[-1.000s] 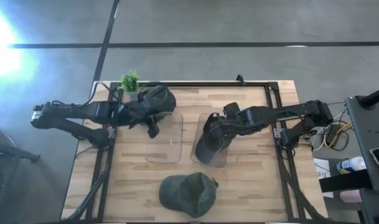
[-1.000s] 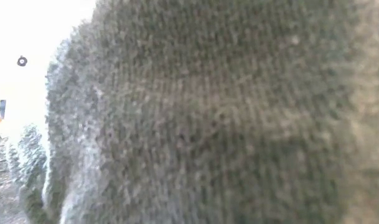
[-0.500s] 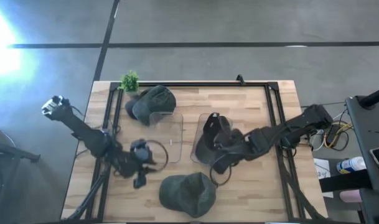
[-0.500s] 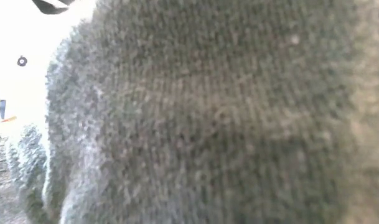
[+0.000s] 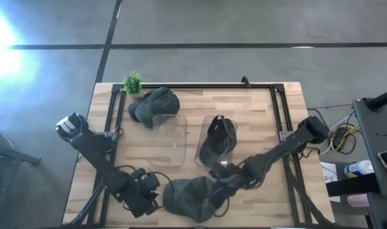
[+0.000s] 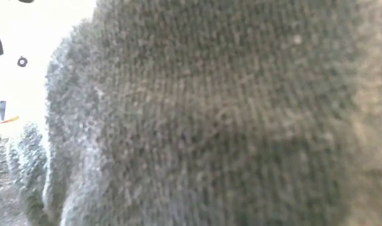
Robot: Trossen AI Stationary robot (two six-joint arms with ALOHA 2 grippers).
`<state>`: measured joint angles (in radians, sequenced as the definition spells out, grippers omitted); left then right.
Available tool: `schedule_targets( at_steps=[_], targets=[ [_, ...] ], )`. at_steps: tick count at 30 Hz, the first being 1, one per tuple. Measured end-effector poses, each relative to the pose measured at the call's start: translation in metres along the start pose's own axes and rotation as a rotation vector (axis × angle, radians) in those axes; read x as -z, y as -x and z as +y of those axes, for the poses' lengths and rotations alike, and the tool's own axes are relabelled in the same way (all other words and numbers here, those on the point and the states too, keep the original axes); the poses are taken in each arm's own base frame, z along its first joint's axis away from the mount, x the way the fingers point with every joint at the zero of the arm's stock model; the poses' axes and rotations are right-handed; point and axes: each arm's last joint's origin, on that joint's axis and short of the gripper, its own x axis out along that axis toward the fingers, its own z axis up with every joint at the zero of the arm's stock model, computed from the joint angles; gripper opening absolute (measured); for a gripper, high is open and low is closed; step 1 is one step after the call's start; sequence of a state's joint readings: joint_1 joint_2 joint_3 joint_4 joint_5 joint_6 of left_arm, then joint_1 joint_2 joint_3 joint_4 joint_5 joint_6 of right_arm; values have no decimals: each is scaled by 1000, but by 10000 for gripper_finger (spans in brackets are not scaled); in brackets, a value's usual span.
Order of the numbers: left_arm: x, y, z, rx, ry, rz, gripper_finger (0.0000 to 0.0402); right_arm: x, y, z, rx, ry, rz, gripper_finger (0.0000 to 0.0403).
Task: Pick & Place hat
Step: Put the bottom gray cap into the left transparent bin
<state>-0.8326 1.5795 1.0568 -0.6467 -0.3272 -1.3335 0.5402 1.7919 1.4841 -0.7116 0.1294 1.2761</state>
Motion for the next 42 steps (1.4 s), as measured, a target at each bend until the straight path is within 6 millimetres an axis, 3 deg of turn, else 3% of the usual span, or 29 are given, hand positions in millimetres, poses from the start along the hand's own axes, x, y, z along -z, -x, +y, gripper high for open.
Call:
schedule_targets(
  at_steps=[8,13,17,30,38,42],
  targets=[
    [13,-28,-6,82,41,-18,115,34,-56,21,-114,-221,27,233],
    [20,-34,1,61,88,-79,115,46,-90,17,-73,-315,39,233],
    [23,-41,7,96,131,-117,115,52,-104,12,-31,-349,44,233],
    [27,-58,23,505,349,-342,115,50,-110,9,-12,-357,40,233],
    [13,-62,25,473,282,-380,115,33,-112,7,-23,-344,-7,233],
    [17,-70,35,354,244,-242,115,27,-113,6,-31,-340,-17,233]
  ],
)
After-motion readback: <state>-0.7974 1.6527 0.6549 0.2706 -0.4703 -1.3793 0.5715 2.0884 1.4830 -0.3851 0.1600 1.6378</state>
